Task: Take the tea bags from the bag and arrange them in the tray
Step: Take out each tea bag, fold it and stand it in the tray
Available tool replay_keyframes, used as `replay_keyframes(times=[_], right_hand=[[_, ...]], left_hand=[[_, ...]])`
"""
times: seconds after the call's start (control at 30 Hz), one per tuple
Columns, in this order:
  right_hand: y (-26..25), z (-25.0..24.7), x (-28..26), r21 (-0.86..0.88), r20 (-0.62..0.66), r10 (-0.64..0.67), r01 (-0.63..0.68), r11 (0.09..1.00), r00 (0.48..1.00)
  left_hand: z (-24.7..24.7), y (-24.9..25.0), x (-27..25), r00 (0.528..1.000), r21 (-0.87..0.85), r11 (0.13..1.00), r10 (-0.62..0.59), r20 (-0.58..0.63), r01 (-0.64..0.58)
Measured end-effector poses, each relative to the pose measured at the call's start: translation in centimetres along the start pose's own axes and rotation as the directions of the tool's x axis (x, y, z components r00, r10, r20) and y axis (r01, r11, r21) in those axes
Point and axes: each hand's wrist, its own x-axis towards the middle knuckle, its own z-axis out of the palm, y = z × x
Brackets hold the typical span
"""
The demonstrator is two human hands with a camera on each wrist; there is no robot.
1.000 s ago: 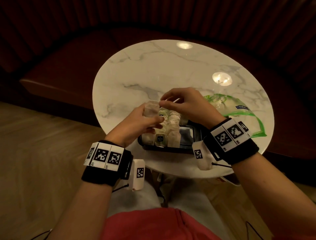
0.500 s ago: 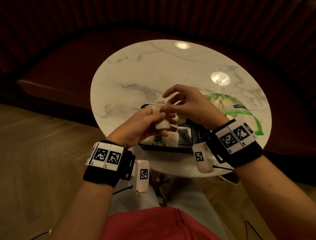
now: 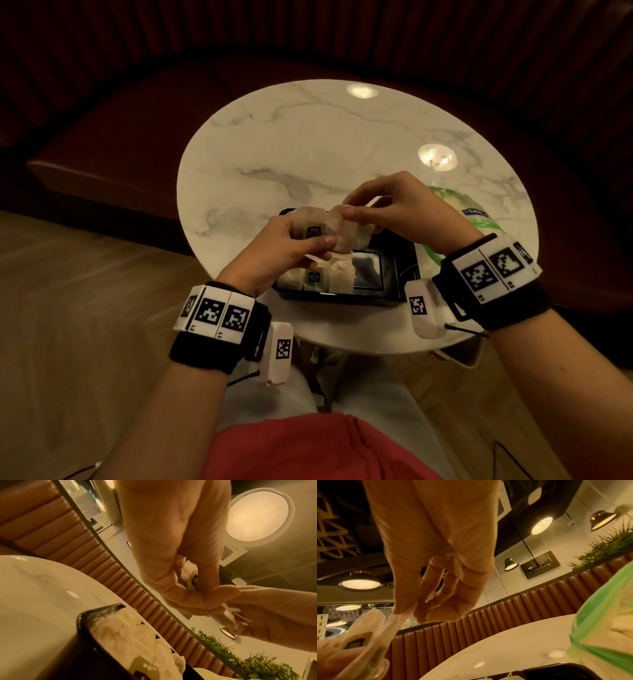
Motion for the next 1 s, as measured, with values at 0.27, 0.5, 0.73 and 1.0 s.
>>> replay_keyframes(times=[0.27, 0.5, 0.73, 1.0], right_hand=[[2.3, -1.4, 0.8, -0.273, -0.069, 0.025, -0.043, 0.961, 0.997], [4.8, -1.0, 2.6, -0.561, 0.087, 0.120, -0.051, 0.826, 0.989], [5.7, 0.3, 4.1, -0.586, 0.028, 0.189, -0.137, 0.799, 0.982], [6.2, 1.0, 5.0, -0.515, -0.019, 0.187, -0.170, 0.840, 0.982]], left_hand=[[-1.6, -1.1, 0.9, 0.953, 0.035, 0.998, -0.039, -0.301, 0.052], [-4.2, -3.4, 1.0, 0.889, 0.295, 0.939, -0.026, -0.458, 0.179], [-4.7, -4.1, 1.0, 0.902, 0.320, 0.915, -0.094, -0.422, 0.245], [-4.6, -3.4, 0.9, 0.890, 0.397, 0.882, -0.051, -0.453, 0.253]])
